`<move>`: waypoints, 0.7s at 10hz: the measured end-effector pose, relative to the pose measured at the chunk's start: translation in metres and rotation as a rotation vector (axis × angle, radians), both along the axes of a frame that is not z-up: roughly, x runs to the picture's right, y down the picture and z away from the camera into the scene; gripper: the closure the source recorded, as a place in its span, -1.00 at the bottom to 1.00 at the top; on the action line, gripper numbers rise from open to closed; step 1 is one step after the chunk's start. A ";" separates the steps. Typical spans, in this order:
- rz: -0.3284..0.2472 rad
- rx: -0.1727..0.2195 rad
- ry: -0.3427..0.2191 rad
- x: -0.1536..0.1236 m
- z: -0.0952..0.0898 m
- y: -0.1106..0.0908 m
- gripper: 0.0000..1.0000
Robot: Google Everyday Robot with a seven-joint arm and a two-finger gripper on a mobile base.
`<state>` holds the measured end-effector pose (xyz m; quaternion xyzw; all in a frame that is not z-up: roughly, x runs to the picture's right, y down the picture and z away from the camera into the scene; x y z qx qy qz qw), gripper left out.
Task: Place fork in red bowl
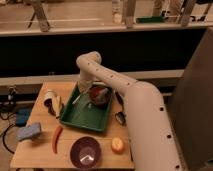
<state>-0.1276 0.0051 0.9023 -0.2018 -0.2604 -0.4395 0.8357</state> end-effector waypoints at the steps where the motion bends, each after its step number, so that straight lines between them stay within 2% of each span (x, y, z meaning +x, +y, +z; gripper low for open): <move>1: 0.011 0.012 0.010 0.009 -0.006 -0.004 1.00; 4: 0.038 0.045 0.039 0.036 -0.021 -0.017 1.00; 6: 0.043 0.044 0.053 0.045 -0.023 -0.018 0.99; 7: 0.051 0.040 0.066 0.052 -0.022 -0.019 0.88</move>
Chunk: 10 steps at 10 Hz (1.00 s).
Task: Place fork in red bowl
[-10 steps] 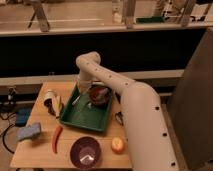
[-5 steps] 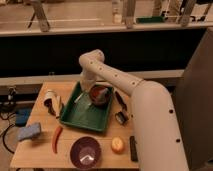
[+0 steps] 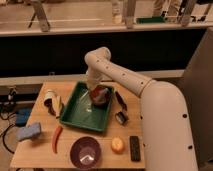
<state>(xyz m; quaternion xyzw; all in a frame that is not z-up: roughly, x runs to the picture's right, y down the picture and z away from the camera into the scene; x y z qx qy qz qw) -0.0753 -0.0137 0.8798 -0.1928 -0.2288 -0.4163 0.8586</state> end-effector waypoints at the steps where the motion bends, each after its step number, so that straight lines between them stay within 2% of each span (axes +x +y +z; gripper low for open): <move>1: 0.011 -0.003 0.008 0.008 0.000 -0.002 0.70; 3: 0.027 -0.016 0.006 0.021 -0.001 -0.005 0.24; 7: 0.040 -0.046 -0.017 0.035 -0.002 -0.006 -0.51; 8: 0.040 -0.047 -0.018 0.034 -0.002 -0.005 -0.59; 10: 0.040 -0.051 -0.022 0.032 -0.001 -0.004 -0.60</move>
